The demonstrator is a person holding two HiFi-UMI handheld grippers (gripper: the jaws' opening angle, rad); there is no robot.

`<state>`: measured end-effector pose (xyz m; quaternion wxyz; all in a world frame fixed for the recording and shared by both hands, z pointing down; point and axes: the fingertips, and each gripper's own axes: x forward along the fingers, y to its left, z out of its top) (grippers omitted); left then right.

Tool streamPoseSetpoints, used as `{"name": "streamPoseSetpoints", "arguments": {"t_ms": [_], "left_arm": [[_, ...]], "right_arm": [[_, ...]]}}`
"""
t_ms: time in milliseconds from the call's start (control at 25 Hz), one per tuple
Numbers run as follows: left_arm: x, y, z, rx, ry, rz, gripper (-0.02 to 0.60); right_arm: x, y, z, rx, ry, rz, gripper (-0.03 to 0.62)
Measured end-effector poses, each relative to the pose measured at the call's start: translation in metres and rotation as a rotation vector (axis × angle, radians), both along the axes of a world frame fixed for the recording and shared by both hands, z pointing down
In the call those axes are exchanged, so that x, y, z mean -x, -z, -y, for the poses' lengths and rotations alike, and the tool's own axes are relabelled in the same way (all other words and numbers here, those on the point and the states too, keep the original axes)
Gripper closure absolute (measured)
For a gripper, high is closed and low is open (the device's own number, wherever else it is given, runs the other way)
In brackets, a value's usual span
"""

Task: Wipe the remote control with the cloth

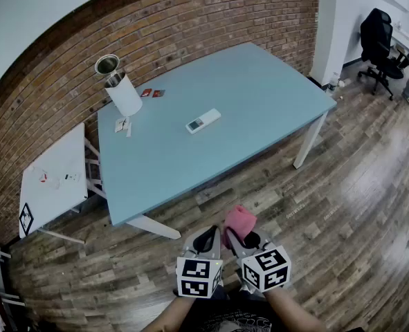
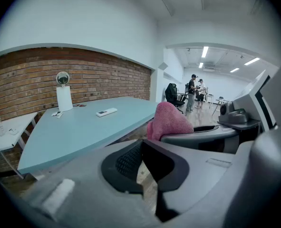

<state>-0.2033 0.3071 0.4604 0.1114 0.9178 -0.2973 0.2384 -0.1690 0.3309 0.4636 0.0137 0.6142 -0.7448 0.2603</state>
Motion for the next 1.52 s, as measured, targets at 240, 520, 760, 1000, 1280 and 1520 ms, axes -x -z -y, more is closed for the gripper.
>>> {"name": "streamPoseSetpoints", "arguments": {"t_ms": [240,520,760,1000,1280,1520], "left_arm": [[-0.021,0.0,-0.01,0.01,-0.007,0.003,0.583],[-0.045,-0.004,-0.004,0.005,-0.014,0.015,0.583],[-0.064,-0.006,0.014,0.001,-0.012,0.014,0.583],[-0.072,-0.012,0.049,0.008,0.009,0.006,0.583],[-0.075,-0.016,0.106,0.024,0.021,0.005,0.583],[-0.082,-0.02,0.167,0.046,0.007,0.006,0.583]], "right_arm": [[-0.02,-0.002,-0.011,0.005,-0.001,-0.002,0.531],[-0.043,-0.006,-0.007,0.002,-0.003,0.002,0.531],[-0.062,-0.009,0.012,0.002,-0.002,0.001,0.531],[-0.068,-0.014,0.045,0.013,0.028,-0.01,0.53],[-0.073,-0.018,0.1,0.034,0.046,-0.023,0.53],[-0.084,-0.021,0.156,0.062,0.031,-0.026,0.53]]}}
